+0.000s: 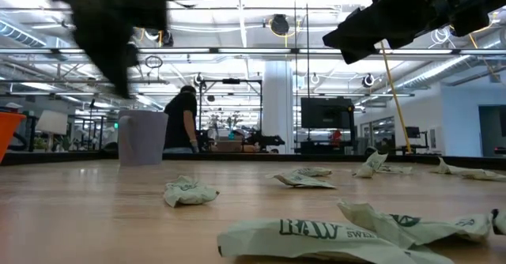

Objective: Pick and place Stevia / Truvia into bins
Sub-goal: Put the stevia packet into the orange bin

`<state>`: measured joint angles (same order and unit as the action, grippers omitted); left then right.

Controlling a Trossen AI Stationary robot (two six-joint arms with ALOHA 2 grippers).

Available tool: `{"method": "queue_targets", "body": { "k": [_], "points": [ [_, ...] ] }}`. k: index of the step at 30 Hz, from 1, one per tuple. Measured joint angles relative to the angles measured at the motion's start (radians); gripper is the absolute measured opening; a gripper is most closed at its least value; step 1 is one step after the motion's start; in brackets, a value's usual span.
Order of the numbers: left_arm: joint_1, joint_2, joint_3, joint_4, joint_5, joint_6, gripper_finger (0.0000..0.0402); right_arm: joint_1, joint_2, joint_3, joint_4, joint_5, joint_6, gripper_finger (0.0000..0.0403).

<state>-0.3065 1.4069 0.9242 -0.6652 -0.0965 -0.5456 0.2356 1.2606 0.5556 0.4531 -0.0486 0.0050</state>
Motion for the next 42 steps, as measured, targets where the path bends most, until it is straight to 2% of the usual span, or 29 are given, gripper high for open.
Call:
{"method": "queue_targets", "body": {
  "k": [2,6,11,13,19,25,34,42],
  "points": [
    [-0.054,-0.037,0.000,-0.096,0.021,-0.079,0.0003,0.000,0.000,0.000,0.001,0.000,-0.017,0.0130],
    [-0.182,-0.062,0.000,-0.249,0.084,-0.344,0.0007,0.000,0.000,0.000,0.006,0.000,-0.045,0.0130],
    [-0.345,-0.041,0.000,-0.268,0.119,-0.623,0.0003,0.000,0.000,0.000,0.013,0.000,-0.047,0.0130],
    [-0.397,-0.029,0.000,-0.262,0.096,-0.721,0.0007,0.000,0.000,0.000,0.014,0.000,-0.047,0.0130],
    [-0.486,0.022,0.001,-0.257,0.069,-0.904,0.0003,0.000,0.000,0.000,0.014,0.000,-0.047,0.0130],
    [-0.501,0.092,0.000,-0.249,0.070,-0.957,0.0018,0.000,0.000,0.000,0.014,0.000,-0.047,0.0130],
    [-0.501,0.125,0.000,-0.251,0.068,-0.949,0.0006,0.000,0.000,0.000,0.014,0.000,-0.047,0.0130],
    [-0.493,0.125,0.000,-0.251,0.043,-0.953,0.0073,0.000,0.000,0.000,0.014,0.000,-0.047,0.0130]
  ]
}}
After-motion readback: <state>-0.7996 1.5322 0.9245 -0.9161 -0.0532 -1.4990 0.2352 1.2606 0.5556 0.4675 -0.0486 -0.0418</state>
